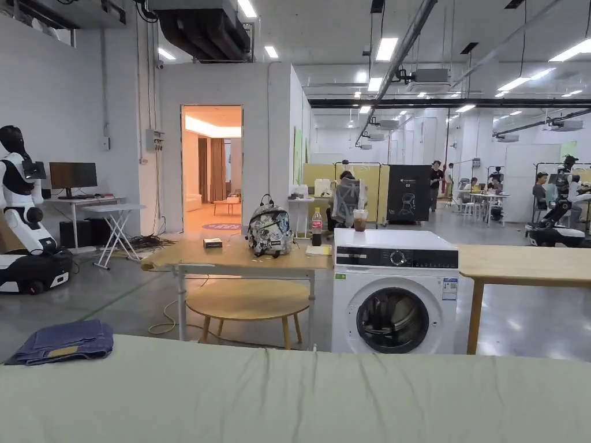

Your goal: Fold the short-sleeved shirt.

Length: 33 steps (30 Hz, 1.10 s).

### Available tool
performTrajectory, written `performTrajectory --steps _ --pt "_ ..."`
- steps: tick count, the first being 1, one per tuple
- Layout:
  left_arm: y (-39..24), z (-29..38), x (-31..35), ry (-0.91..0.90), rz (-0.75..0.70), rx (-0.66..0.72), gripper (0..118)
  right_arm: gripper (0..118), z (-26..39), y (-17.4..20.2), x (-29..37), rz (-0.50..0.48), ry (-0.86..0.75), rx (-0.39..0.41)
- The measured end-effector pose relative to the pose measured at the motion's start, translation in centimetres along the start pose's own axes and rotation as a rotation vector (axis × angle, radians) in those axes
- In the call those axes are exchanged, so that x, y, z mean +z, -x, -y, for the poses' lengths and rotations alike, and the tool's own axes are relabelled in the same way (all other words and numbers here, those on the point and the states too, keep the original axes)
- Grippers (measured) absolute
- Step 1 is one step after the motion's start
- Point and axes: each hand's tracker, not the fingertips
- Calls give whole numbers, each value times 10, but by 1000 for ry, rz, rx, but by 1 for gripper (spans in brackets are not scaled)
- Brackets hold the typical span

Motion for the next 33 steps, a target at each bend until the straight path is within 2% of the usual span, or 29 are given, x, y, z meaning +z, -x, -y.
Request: performTrajectory --steps 33 --pt "-3 1 0 6 8 -14 0 0 2 -1 2 1 1 1"
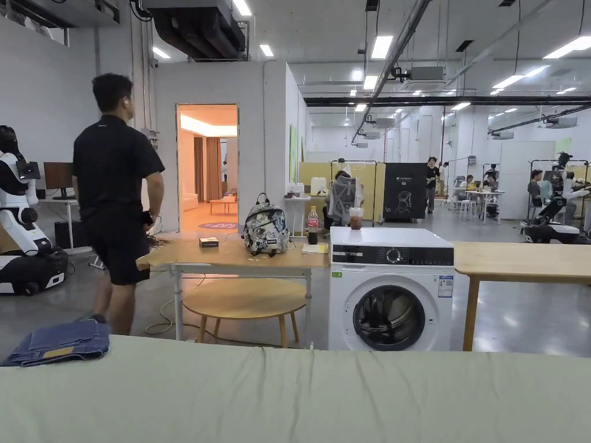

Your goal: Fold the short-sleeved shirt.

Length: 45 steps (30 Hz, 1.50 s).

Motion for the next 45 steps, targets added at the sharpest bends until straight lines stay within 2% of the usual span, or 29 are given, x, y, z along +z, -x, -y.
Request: performTrajectory --steps 19,24,28,30,31,33,34,38,40,45 --pt "5 1 0 1 -8 8 0 0 0 0 1 10 6 6" --pt "15 1 6 7 -33 0 0 0 0 9 -4 -15 9 4" --pt "38 0 21 10 -119 -7 0 0 4 35 -15 -121 30 -32" --pt "51 -3 31 12 -167 -23 0 0 8 54 -22 -166 39 -14" --pt "59 -4 37 13 -197 -31 0 0 9 64 -26 -205 43 -28" --pt "74 -8 45 43 -216 -29 0 0 12 76 -32 -296 61 -109" --pt "82 -8 48 52 -222 -22 0 0 13 83 -35 -312 73 -125" --pt "107 -5 62 70 -294 1 0 0 17 105 -40 -335 75 -57" --pt "118 -3 64 93 -321 -5 0 0 19 109 -40 -354 75 -54" --pt "149 2 64 153 -271 6 0 0 25 112 -39 -381 103 -62"
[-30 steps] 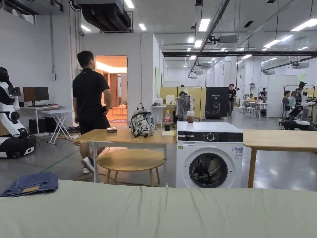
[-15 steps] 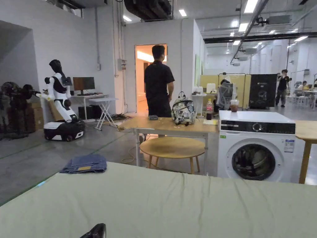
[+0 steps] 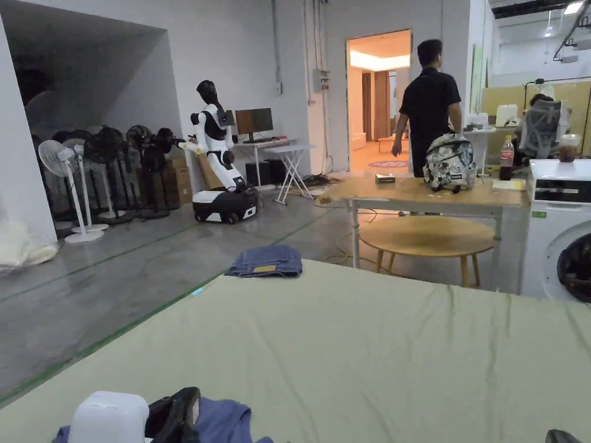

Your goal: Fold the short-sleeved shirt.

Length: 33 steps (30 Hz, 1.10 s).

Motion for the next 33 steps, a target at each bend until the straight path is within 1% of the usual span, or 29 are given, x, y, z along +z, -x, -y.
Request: performTrajectory --steps 2,3,4,5,6,8,10,12,13,14,15,16,17,18,19,20,21,22,23,24,25,26,27,29,30,31,32,33 --pt "19 6 -16 88 158 -4 0 0 3 -3 2 -7 20 16" --pt "30 11 -25 130 228 -3 10 0 6 -4 5 -8 21 30" --pt "44 18 -39 188 285 16 34 0 9 -6 7 -6 16 54" --pt "52 25 -55 258 305 25 85 0 12 -8 8 8 14 71" --pt "61 34 -75 357 304 21 97 0 14 -10 7 32 27 79" --pt "79 55 -107 433 261 -13 97 0 19 -16 3 45 60 53" --pt "95 79 -143 514 226 20 97 0 24 -23 2 51 87 28" --pt "111 106 -178 606 206 75 97 0 27 -27 2 66 106 40" --pt "113 121 -193 644 220 82 97 0 29 -29 1 83 118 63" --pt "115 134 -207 697 206 94 93 0 30 -30 1 107 127 84" --pt "117 145 -218 723 181 88 81 0 33 -33 0 115 130 86" --pt "120 158 -231 770 177 110 62 0 34 -36 -1 119 137 82" --pt "118 170 -237 807 162 136 49 0 35 -38 -3 123 145 73" --pt "116 178 -242 833 124 124 49 0 35 -40 -4 122 154 58" --pt "113 176 -236 766 104 71 47 0 37 -42 -5 119 160 38" --pt "109 170 -231 736 144 54 43 0 39 -44 -5 111 161 25" --pt "103 170 -227 759 127 24 38 0 41 -44 -5 109 161 22" --pt "99 169 -227 768 126 3 30 0 43 -43 -5 109 161 19" --pt "96 169 -229 777 123 -6 30 0 45 -43 -5 101 164 15" --pt "92 168 -231 785 106 -14 26 0 45 -42 -5 88 174 14" --pt "89 167 -231 781 107 -24 14 0 47 -42 -3 76 181 17" --pt "86 168 -232 787 86 -40 0 0 48 -42 0 69 182 18" --pt "86 166 -234 802 86 -29 0 0 49 -42 4 63 177 19" --pt "100 148 -229 781 104 148 0 0 50 -46 12 54 175 5" --pt "110 131 -222 702 129 236 0 0 50 -49 15 51 175 -1" --pt "118 106 -215 612 120 297 0 0 51 -52 18 53 175 -7" --pt "122 83 -210 560 82 302 0 0 51 -54 20 54 177 -9" --pt "131 53 -206 506 56 263 0 0 52 -57 22 62 178 -11"
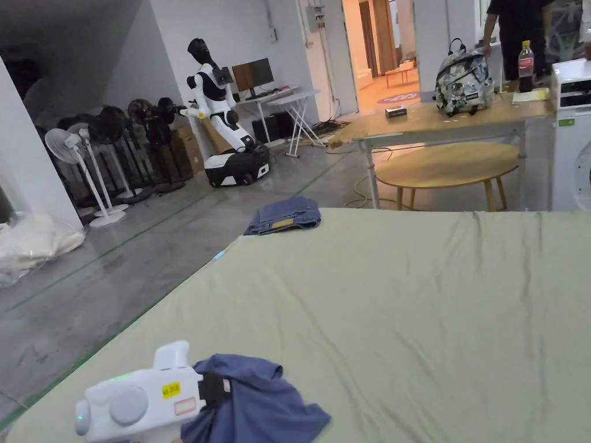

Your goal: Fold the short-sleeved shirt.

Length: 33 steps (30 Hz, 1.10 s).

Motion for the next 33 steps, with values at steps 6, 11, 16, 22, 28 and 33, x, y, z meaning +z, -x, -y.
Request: performTrajectory --steps 6,11,16,22,28,33 --pt "-55 -145 109 -324 -26 -151 0 0 2 -16 11 23 3 -131" --pt "-146 -203 144 -446 8 -328 0 0 1 -26 27 48 -13 -154" --pt "-227 -136 71 -276 130 -467 0 0 -5 -40 52 107 -44 -142" --pt "-326 72 -46 181 480 -309 0 0 -10 -67 84 231 -69 -131" --pt "-451 260 -39 420 822 -347 0 0 -4 -96 108 341 -65 -151" --pt "-509 330 -11 515 894 -430 4 0 1 -106 119 386 -38 -144"
